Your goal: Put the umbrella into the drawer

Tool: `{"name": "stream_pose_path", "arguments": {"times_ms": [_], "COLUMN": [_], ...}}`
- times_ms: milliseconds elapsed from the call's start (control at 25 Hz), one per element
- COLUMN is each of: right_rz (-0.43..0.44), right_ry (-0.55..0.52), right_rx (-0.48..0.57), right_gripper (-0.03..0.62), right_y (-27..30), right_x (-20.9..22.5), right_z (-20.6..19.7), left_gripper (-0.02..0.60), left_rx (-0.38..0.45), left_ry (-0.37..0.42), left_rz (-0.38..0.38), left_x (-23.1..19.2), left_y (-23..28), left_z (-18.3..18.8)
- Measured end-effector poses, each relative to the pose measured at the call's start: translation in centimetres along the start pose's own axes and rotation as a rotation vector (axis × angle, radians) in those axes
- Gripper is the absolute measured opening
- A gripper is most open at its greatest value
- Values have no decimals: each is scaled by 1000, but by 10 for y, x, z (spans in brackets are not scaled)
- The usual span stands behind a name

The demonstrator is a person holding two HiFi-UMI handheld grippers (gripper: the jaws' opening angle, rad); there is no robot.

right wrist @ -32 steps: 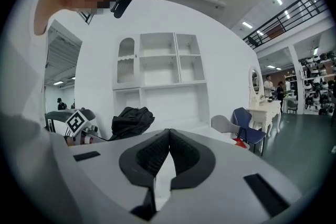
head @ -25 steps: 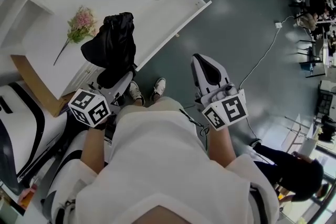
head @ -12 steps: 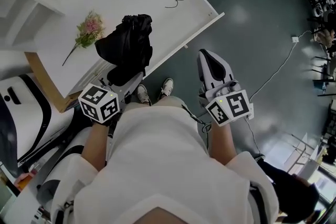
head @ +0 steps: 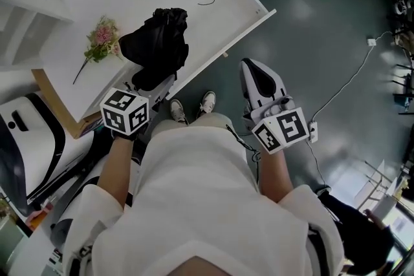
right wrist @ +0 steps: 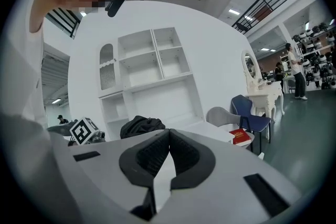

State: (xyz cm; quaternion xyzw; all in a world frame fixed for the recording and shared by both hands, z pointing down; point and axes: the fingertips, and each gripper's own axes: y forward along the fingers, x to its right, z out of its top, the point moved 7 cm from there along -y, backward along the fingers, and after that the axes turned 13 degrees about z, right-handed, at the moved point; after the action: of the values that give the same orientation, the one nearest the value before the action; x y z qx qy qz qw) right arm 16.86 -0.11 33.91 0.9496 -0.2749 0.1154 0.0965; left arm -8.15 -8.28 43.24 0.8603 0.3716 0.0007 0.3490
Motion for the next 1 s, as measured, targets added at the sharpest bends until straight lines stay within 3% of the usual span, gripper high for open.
{"name": "stream_pose_path", "arguments": {"times_ms": [440,640,1000], "right_rz": [-37,-23,-7], "right_ry": [48,54,49], "right_rx": [-48,-70,-103], "right_gripper": [0,0,0], "right_y": [-22,-18,-2], "right_x": [32,34,28], "right_z": [-21,-26,-31], "left_gripper": [258,258,258], "left_rx": [-122,-171,-210], "left_ry": [97,101,193], "left_rz": [10,37,60], "left_x": [0,-6,-26], "left_y": [72,100,143], "left_z": [-6,-15,-34]}}
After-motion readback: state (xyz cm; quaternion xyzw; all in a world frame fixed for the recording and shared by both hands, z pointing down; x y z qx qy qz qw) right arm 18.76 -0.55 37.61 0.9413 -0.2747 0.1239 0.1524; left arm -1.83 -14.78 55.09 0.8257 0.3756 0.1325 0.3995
